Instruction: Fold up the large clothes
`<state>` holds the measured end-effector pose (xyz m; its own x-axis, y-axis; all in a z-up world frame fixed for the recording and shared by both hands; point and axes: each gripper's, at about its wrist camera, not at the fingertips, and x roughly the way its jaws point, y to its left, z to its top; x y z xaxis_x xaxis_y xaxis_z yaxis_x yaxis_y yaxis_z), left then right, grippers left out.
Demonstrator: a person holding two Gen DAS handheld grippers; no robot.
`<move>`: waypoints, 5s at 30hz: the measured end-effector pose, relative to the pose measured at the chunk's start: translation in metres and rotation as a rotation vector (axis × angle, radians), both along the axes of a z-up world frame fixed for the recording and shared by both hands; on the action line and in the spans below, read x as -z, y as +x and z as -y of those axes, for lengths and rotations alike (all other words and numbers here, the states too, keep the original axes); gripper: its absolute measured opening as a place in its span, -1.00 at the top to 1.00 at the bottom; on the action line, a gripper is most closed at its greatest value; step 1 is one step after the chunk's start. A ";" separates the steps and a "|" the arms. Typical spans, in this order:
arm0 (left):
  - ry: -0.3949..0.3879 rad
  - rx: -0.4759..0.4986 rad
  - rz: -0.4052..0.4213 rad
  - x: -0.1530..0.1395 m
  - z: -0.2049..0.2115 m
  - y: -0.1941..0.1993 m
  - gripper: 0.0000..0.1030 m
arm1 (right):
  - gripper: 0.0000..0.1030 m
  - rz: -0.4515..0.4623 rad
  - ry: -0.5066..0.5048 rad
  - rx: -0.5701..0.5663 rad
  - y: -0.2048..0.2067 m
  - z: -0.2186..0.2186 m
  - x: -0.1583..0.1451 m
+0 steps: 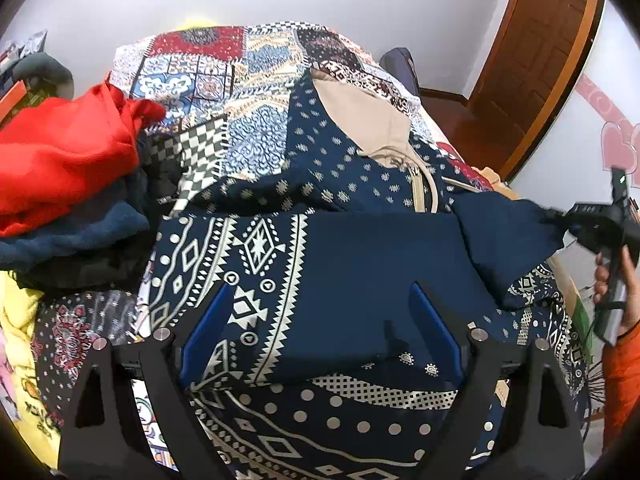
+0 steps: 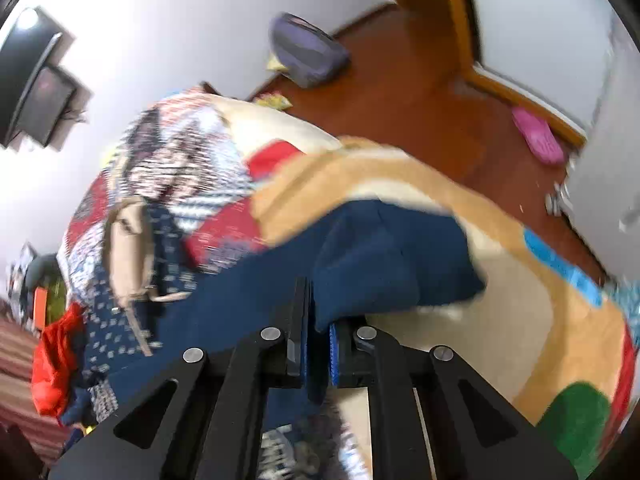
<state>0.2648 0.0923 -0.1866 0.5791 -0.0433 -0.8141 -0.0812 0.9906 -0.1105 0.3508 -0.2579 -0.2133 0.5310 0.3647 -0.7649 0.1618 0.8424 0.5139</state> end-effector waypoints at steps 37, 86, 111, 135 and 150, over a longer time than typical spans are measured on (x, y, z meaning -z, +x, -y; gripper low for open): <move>-0.030 -0.259 -0.023 0.008 -0.136 -0.111 -0.72 | 0.08 -0.174 0.017 -0.947 -0.100 -0.365 0.002; -0.133 0.081 -0.016 0.018 -0.032 0.008 0.70 | -0.67 -0.061 -0.326 -0.496 -0.059 -0.120 0.044; 0.149 -0.099 -0.066 0.025 -0.071 -0.038 -0.09 | -0.67 -0.061 -0.393 -0.490 -0.052 -0.127 0.026; 0.065 0.043 0.018 -0.027 -0.028 0.144 -0.33 | -0.67 0.185 -0.342 -0.479 0.072 -0.187 -0.044; -0.041 -0.050 -0.148 0.064 -0.038 0.250 -0.33 | -0.61 -0.010 -0.375 -0.455 0.165 -0.222 0.046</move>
